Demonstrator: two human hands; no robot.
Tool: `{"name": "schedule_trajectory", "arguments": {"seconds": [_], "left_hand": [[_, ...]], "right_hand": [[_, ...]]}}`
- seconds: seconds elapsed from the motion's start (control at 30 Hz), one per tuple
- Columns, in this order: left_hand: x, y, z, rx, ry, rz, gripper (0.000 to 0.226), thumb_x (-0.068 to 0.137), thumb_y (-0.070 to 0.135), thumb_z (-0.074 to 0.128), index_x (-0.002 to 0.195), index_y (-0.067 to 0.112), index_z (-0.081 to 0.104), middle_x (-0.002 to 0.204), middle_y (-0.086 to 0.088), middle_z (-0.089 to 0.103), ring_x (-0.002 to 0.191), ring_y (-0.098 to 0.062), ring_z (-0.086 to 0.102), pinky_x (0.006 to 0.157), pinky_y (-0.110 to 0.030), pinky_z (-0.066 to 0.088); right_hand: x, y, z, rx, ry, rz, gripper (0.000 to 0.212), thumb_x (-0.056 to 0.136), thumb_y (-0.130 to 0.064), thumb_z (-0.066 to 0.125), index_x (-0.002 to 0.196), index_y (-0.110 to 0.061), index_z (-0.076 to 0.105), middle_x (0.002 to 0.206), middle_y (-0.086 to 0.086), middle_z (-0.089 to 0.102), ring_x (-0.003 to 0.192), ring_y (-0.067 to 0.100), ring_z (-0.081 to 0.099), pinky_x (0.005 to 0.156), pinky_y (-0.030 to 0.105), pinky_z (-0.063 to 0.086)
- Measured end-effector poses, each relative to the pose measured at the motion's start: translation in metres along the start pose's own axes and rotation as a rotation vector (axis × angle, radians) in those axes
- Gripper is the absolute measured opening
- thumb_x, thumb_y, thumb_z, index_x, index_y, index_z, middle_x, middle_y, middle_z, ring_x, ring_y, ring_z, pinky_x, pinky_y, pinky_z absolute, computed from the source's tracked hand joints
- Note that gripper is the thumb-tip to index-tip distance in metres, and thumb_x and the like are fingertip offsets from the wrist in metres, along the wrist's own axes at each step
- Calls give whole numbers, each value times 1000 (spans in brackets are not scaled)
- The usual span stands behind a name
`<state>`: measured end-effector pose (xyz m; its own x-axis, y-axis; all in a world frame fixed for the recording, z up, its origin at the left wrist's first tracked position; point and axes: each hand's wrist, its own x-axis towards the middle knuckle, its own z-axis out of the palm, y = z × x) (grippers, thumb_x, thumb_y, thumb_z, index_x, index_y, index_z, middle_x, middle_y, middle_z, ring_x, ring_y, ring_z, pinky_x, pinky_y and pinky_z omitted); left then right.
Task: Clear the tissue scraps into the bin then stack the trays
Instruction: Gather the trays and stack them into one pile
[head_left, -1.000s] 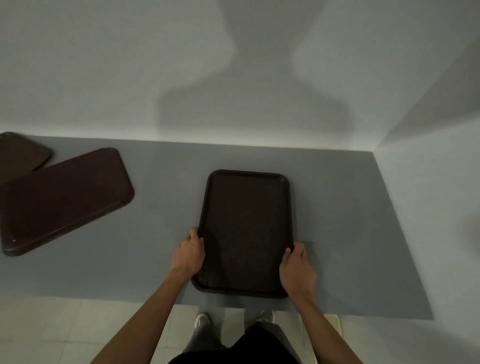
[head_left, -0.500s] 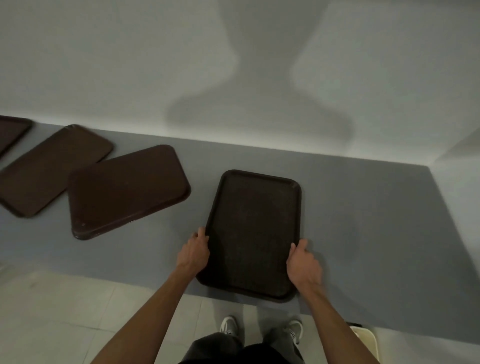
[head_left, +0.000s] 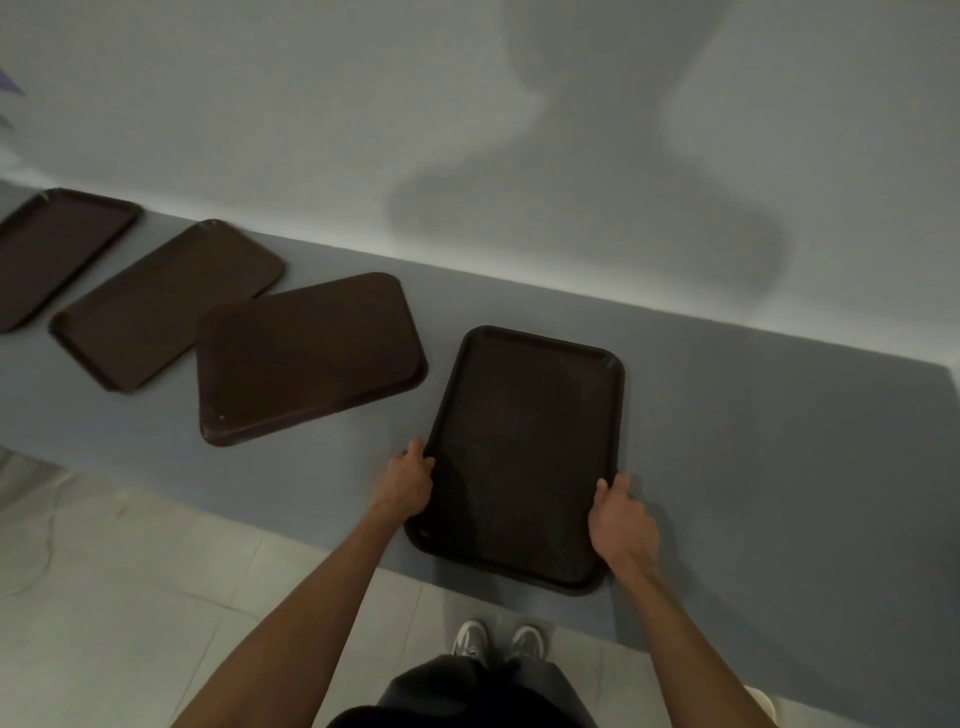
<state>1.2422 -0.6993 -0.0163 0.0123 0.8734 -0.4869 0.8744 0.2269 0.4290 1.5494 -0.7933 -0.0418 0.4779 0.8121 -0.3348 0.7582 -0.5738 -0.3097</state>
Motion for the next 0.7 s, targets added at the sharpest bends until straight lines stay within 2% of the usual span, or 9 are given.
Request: {"name": "schedule_trajectory", "arguments": {"seconds": [0.07, 0.13, 0.27, 0.37, 0.53, 0.7], "left_hand": [[-4, -4, -9, -59, 24, 5, 20, 109, 34, 41, 106, 17, 51, 109, -14, 66, 94, -30, 63, 84, -43, 53], [-13, -10, -19, -123, 106, 2, 19, 107, 36, 48, 101, 19, 54, 103, -7, 66, 92, -26, 64, 78, -38, 49], [-36, -29, -39, -216, 254, -8, 14, 103, 30, 57, 112, 19, 59, 102, -3, 67, 88, -19, 65, 75, -33, 52], [-47, -45, -57, -271, 339, -26, 10, 102, 26, 60, 111, 21, 59, 98, -1, 68, 81, -12, 64, 71, -30, 48], [-33, -82, -93, -361, 440, -39, 11, 101, 24, 62, 109, 17, 61, 97, -3, 69, 83, -17, 67, 79, -37, 55], [4, -143, -139, -393, 459, -76, 17, 100, 28, 61, 115, 20, 58, 104, -1, 68, 92, -22, 67, 88, -48, 58]], "right_hand": [[5, 7, -8, 37, -89, 15, 39, 111, -48, 32, 120, -12, 46, 118, 25, 70, 107, 45, 69, 83, 49, 52], [5, 11, -18, 40, -93, 22, 37, 110, -50, 36, 114, -15, 46, 118, 24, 69, 107, 44, 69, 82, 48, 51], [-6, 3, -37, 109, 125, -50, 24, 106, -37, 53, 111, -14, 49, 119, 21, 55, 102, 46, 65, 79, 48, 51], [-14, -24, -49, 146, 237, -180, 18, 105, -36, 54, 109, -19, 51, 114, 12, 53, 97, 41, 63, 77, 43, 49], [-23, -102, -48, 219, 176, -329, 13, 106, -41, 51, 100, -31, 48, 101, -4, 52, 91, 26, 61, 73, 36, 49], [-34, -200, -24, 215, 23, -358, 11, 107, -46, 49, 103, -36, 50, 105, -11, 58, 90, 12, 62, 75, 39, 56]]}}
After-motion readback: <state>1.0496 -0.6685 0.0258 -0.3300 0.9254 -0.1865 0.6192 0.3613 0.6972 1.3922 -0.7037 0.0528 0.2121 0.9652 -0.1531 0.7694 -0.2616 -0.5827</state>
